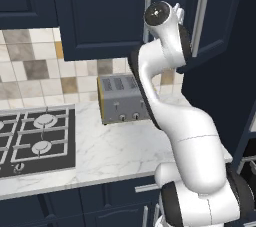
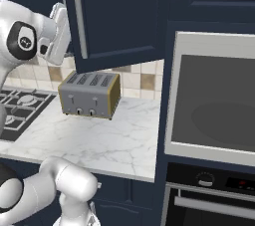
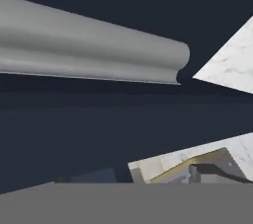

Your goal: Open the cabinet, pick the kettle from the cabinet, and place it in the sink.

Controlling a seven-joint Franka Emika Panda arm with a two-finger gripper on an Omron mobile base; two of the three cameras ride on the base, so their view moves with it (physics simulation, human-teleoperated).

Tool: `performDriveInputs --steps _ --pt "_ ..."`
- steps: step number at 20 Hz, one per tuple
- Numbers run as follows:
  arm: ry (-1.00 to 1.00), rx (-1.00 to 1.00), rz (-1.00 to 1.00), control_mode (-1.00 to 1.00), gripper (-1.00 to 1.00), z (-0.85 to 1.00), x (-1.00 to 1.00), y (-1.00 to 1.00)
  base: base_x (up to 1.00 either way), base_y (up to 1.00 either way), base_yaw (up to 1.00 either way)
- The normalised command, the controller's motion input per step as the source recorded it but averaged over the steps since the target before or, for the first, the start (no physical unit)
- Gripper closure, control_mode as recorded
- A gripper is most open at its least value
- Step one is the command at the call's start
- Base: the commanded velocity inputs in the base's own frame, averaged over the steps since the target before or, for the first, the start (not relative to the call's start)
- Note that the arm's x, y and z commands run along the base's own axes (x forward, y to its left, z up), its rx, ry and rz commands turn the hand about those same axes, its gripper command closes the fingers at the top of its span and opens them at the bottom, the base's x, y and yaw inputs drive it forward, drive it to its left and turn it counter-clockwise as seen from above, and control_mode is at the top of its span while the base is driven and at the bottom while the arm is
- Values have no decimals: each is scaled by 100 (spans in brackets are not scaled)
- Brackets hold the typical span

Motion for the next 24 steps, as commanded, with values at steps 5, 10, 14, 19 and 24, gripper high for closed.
performDriveInputs --steps 5,10,14,19,24 --pt "-11 5 -13 -100 -100 -19 -5 -16 0 0 0" --pt "-3 12 -17 -100 -100 0 -31 -39 0 0 0" --pt "1 13 -23 -100 -100 7 -39 -43 0 0 0" --pt "1 6 -27 -100 -100 3 -41 -38 0 0 0" --pt "0 0 -26 -100 -100 0 -40 -39 0 0 0"
